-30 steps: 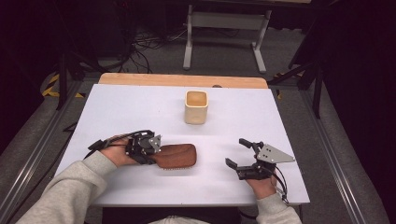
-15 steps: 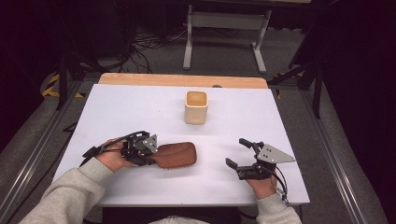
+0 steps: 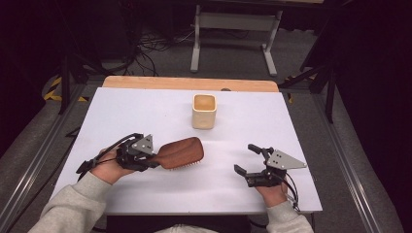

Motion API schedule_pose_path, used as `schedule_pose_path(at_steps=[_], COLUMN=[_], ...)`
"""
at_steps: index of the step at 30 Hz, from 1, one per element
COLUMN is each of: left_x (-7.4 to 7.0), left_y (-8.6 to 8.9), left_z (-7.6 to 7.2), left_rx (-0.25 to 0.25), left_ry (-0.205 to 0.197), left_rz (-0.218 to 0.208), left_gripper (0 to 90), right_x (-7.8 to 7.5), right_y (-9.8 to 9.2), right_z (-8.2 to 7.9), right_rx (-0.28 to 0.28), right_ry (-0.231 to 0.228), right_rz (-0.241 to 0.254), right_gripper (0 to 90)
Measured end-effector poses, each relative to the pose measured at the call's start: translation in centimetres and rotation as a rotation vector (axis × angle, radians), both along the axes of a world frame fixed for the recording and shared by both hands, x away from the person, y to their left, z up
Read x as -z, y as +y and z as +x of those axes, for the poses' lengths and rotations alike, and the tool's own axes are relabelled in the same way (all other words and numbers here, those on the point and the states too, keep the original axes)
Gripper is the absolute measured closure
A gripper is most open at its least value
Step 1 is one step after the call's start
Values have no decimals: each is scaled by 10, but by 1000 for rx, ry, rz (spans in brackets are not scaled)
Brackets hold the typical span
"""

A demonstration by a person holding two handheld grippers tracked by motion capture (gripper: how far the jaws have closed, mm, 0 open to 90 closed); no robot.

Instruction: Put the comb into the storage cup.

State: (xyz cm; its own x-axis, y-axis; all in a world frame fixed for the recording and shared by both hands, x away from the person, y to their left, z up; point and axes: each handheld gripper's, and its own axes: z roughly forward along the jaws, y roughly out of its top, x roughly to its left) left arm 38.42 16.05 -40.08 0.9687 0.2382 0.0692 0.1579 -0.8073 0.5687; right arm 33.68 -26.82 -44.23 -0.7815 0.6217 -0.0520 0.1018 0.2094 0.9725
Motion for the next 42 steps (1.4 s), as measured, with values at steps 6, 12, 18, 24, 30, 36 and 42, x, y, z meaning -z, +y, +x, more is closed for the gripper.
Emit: schedule_pose_path(at_steps=[6,12,18,24,30,36,42], left_x=[-3,1,9,17,20,21,20], left_y=[8,13,14,12,11,14,17], left_z=[-10,-20,-29,-34,-36,-38,-39], left_rx=[-51,-88,-114,-150,-175,-208,-229], left_ry=[-33,-54,-77,-105,-131,-155,-165], left_rz=[-117,-228,-320,-349,-367,-401,-412], left_gripper=[724,724,723,723,723,723,723], right_x=[0,-1,-2,-1,-3,-9,-24], right_y=[2,5,10,16,21,29,44], right_z=[0,0,1,1,2,3,11], right_rx=[-6,-16,-33,-51,-66,-88,-112], right_ry=[1,6,20,36,42,43,80], right_rz=[-2,-10,-21,-34,-47,-61,-67], right_gripper=[111,110,108,108,108,100,63])
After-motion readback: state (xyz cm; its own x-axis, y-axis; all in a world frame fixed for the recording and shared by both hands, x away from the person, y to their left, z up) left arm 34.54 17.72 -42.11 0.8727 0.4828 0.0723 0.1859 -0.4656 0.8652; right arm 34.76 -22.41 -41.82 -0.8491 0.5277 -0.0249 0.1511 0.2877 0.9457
